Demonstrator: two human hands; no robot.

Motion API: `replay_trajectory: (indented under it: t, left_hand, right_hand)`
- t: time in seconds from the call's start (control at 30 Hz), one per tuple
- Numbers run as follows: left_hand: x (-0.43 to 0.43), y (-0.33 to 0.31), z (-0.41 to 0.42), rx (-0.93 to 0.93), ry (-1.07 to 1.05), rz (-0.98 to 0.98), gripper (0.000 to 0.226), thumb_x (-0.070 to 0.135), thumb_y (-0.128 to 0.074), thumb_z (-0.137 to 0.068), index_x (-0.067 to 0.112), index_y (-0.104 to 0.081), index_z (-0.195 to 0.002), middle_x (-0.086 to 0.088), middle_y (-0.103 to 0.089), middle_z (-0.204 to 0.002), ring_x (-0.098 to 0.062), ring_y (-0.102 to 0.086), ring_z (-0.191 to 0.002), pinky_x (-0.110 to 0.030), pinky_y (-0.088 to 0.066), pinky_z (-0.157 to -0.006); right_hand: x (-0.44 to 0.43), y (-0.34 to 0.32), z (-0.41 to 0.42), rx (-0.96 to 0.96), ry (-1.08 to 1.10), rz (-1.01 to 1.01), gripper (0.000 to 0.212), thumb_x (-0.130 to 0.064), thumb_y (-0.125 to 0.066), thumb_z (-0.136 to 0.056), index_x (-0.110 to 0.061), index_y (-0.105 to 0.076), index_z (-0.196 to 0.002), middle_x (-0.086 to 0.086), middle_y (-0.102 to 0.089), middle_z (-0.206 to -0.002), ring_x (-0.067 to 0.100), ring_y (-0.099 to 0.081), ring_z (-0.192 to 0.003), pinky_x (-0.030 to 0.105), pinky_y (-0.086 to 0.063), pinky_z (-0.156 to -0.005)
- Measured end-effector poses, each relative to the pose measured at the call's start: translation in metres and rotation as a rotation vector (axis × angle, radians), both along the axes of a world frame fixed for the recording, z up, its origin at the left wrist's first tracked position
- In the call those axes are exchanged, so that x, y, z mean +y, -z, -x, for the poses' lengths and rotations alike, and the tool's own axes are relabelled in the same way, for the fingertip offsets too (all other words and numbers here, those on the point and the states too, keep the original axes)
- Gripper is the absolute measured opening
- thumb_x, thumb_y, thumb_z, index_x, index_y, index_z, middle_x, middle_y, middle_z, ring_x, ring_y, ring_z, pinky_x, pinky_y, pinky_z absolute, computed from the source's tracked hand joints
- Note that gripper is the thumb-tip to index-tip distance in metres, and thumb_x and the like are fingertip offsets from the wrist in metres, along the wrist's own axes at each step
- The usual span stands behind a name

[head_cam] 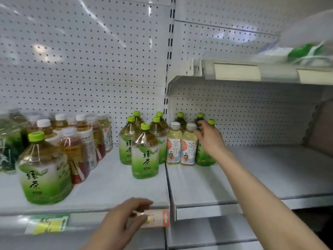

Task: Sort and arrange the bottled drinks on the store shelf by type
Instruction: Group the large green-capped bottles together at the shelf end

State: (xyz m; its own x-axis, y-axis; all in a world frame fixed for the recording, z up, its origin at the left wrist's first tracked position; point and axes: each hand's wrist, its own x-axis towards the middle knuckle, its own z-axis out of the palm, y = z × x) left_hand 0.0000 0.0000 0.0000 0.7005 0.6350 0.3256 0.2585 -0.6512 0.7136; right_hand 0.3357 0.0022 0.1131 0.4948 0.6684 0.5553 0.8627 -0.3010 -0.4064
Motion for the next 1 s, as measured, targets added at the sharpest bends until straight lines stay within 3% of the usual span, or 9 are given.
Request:
replay_trajectory:
  t: [0.1,0.17,0.4,0.57,0.7,0.8,0.87,1.0]
  left_hand:
    - [0.02,-0.017,-0.04,0.029,-0.044,-0.097,0.029,0.028,-0.064,-0.091,0.045,-0.059,-0.114,0.031,-0.063,-0.103,0.008,-0.059,-0.101,-0.017,-0.05,-0.087]
    - [0.026,-0.025,-0.061,0.037,-0.066,-0.106,0.029,0.03,-0.062,-0.092,0.046,-0.056,-0.115,0.031,-0.06,-0.105,0.007,-0.058,-0.101,-0.018,-0.05,-0.088]
    - [0.04,-0.021,-0.115,-0.053,-0.13,-0.093,0.039,0.027,-0.064,-0.091,0.029,-0.055,-0.128,0.017,-0.059,-0.113,0.002,-0.057,-0.102,-0.025,-0.051,-0.089]
    - [0.036,-0.016,-0.162,-0.101,-0.139,-0.021,0.072,0.039,-0.072,-0.082,0.022,-0.04,-0.144,0.009,-0.053,-0.134,-0.007,-0.053,-0.117,-0.032,-0.048,-0.098]
    - [0.036,-0.017,-0.183,-0.149,-0.135,0.085,0.071,0.041,-0.076,-0.075,0.03,-0.042,-0.136,0.007,-0.068,-0.111,-0.007,-0.064,-0.097,-0.035,-0.053,-0.086]
    - [0.036,-0.018,-0.183,-0.2,-0.15,0.14,0.067,0.034,-0.082,-0.072,0.028,-0.047,-0.129,0.013,-0.069,-0.104,0.002,-0.065,-0.09,-0.025,-0.053,-0.081]
    - [0.032,-0.018,-0.179,-0.26,-0.166,0.172,0.062,0.028,-0.084,-0.071,0.032,-0.05,-0.122,0.017,-0.069,-0.102,0.007,-0.065,-0.088,-0.015,-0.051,-0.077]
    - [0.02,-0.02,-0.157,-0.373,-0.244,0.25,0.054,0.021,-0.083,-0.073,0.041,-0.052,-0.112,0.015,-0.072,-0.098,0.006,-0.066,-0.088,-0.015,-0.052,-0.077]
  right_hand:
    - [0.047,-0.008,-0.012,0.104,0.0,0.226,0.056,-0.04,-0.047,-0.1,-0.013,-0.035,-0.147,0.013,-0.046,-0.145,0.033,-0.046,-0.132,0.043,-0.042,-0.103]
    - [0.066,-0.007,-0.017,0.114,-0.016,0.318,0.06,-0.042,-0.044,-0.101,-0.013,-0.03,-0.151,0.013,-0.037,-0.153,0.033,-0.039,-0.138,0.045,-0.037,-0.109]
    - [0.034,0.004,-0.023,-0.097,-0.149,0.341,0.049,-0.047,-0.044,-0.098,-0.02,-0.045,-0.139,0.006,-0.05,-0.143,0.026,-0.051,-0.127,0.046,-0.047,-0.101]
    - [-0.014,0.009,0.011,-0.151,-0.329,0.237,0.041,-0.051,-0.047,-0.096,-0.026,-0.051,-0.128,-0.003,-0.056,-0.13,0.02,-0.053,-0.118,0.04,-0.045,-0.097]
    - [-0.026,0.009,0.022,-0.12,-0.433,0.177,0.043,-0.062,-0.046,-0.09,-0.031,-0.055,-0.119,-0.008,-0.06,-0.117,0.014,-0.056,-0.106,0.039,-0.047,-0.09]
    - [-0.017,0.0,0.01,0.103,-0.528,0.196,0.062,-0.076,-0.035,-0.083,-0.033,-0.056,-0.122,-0.011,-0.063,-0.116,0.007,-0.06,-0.099,0.028,-0.051,-0.083]
    - [0.002,-0.002,-0.005,0.232,-0.483,0.115,0.058,-0.065,-0.035,-0.091,-0.026,-0.054,-0.129,-0.007,-0.063,-0.119,0.009,-0.061,-0.102,0.024,-0.049,-0.082]
    - [0.057,0.01,-0.025,0.234,-0.318,0.144,0.055,-0.054,-0.046,-0.096,-0.017,-0.046,-0.138,0.002,-0.06,-0.128,0.018,-0.059,-0.111,0.038,-0.051,-0.092]
